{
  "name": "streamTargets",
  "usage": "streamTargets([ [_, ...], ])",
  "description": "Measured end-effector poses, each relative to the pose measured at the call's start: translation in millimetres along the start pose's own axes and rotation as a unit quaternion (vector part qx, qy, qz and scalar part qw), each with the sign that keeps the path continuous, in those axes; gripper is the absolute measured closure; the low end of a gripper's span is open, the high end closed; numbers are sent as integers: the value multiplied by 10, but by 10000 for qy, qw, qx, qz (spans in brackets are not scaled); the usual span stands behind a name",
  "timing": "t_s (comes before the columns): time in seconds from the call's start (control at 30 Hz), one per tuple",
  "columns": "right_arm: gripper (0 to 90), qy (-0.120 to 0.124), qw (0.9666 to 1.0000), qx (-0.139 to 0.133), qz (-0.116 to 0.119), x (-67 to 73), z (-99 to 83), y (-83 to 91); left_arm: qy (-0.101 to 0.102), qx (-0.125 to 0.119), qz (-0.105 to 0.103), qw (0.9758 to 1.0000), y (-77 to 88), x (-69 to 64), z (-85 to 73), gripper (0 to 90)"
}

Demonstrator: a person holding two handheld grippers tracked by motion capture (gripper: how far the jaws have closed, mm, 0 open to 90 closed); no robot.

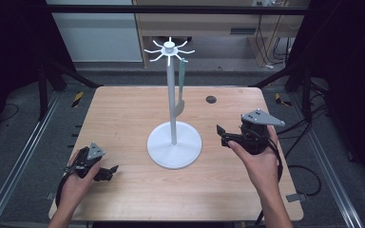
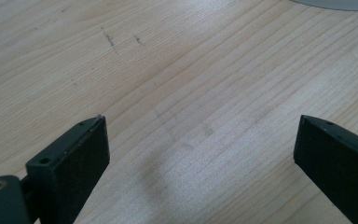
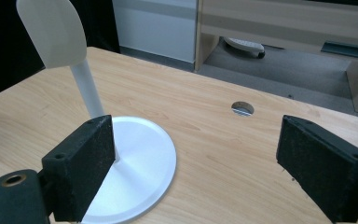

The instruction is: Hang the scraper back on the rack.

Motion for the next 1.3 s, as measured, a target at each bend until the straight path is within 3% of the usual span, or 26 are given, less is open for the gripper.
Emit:
streamTargets([
  [0.6, 99, -51, 9991, 410, -94, -63, -555, -298, 8, -11, 2, 10000, 3, -1, 1, 30],
  [0.73, 94, -180, 9983, 554, 32, -108, -707, -395, -14, 15, 7, 10000, 4, 4, -2, 30],
  [1.3, 101, -188, 9960, 863, 148, -158, -971, -601, -38, 10, -17, 10000, 0, -6, -1, 30],
])
Point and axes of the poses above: each handheld gripper's, and its own axes: y roughly backward along the jaws, z roughly out of its top, x roughly to its left, the point moved 4 cm from there along -y, roughly forward along the jaws, and after that the axes turned 11 degrees about x, right-handed, at the moved point
